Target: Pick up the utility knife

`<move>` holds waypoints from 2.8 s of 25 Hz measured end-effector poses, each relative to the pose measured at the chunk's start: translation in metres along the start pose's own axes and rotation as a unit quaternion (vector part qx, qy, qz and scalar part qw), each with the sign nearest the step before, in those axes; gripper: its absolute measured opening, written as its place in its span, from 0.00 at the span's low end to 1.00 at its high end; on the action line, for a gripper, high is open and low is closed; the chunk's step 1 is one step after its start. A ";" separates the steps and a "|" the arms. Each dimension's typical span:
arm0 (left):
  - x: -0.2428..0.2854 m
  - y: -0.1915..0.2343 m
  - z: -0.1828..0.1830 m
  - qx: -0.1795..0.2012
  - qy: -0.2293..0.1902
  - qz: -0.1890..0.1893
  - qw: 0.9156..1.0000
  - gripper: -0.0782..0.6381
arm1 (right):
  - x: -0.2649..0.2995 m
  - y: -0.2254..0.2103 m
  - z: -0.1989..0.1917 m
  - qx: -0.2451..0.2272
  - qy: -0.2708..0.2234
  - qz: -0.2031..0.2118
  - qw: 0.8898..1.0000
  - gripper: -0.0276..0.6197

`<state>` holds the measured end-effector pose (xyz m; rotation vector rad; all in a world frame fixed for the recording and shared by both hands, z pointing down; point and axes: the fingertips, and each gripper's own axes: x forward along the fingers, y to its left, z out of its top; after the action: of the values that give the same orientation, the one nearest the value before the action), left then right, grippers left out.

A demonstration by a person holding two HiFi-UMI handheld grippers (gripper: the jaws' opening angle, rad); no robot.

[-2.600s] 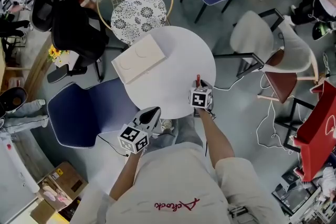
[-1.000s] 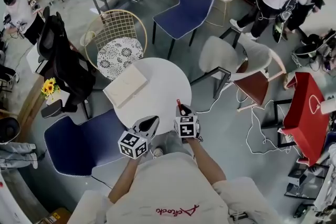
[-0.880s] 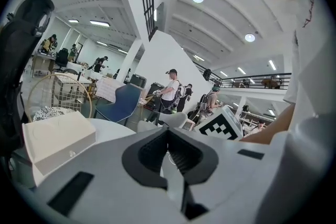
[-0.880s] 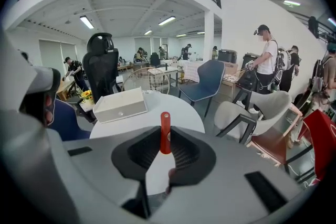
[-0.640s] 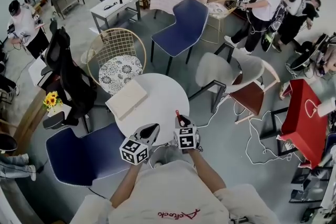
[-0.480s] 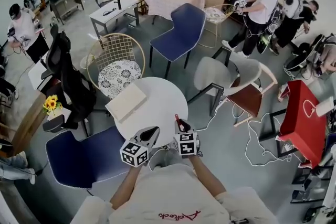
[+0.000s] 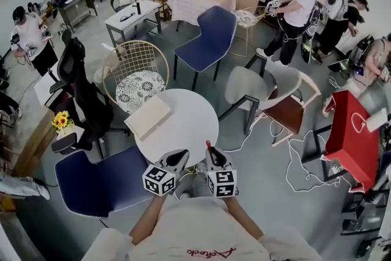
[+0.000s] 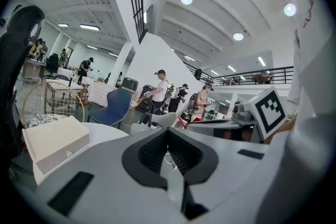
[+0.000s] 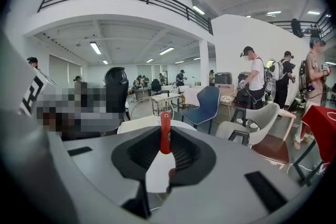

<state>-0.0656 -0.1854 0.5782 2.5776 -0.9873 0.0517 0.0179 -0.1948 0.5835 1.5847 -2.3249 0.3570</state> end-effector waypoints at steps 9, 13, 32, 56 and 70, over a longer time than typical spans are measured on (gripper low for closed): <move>-0.014 -0.017 -0.011 -0.003 0.003 0.001 1.000 0.13 | -0.023 0.011 -0.011 0.004 -0.003 0.004 1.000 0.14; -0.020 -0.022 -0.013 -0.003 0.004 0.007 1.000 0.13 | -0.028 0.016 -0.011 -0.001 -0.006 0.015 1.000 0.14; -0.037 -0.092 -0.036 -0.006 -0.005 0.048 0.999 0.13 | -0.097 0.014 -0.030 -0.006 -0.015 0.080 0.997 0.14; -0.079 -0.215 -0.085 0.003 -0.003 0.050 0.999 0.13 | -0.233 0.023 -0.074 -0.015 -0.039 0.112 0.993 0.14; -0.101 -0.251 -0.102 0.012 -0.015 0.055 0.998 0.13 | -0.272 0.034 -0.090 -0.026 -0.055 0.122 0.991 0.14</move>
<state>0.0324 0.0868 0.5723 2.5507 -1.1473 0.0541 0.0897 0.0838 0.5606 1.3295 -2.5988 0.2665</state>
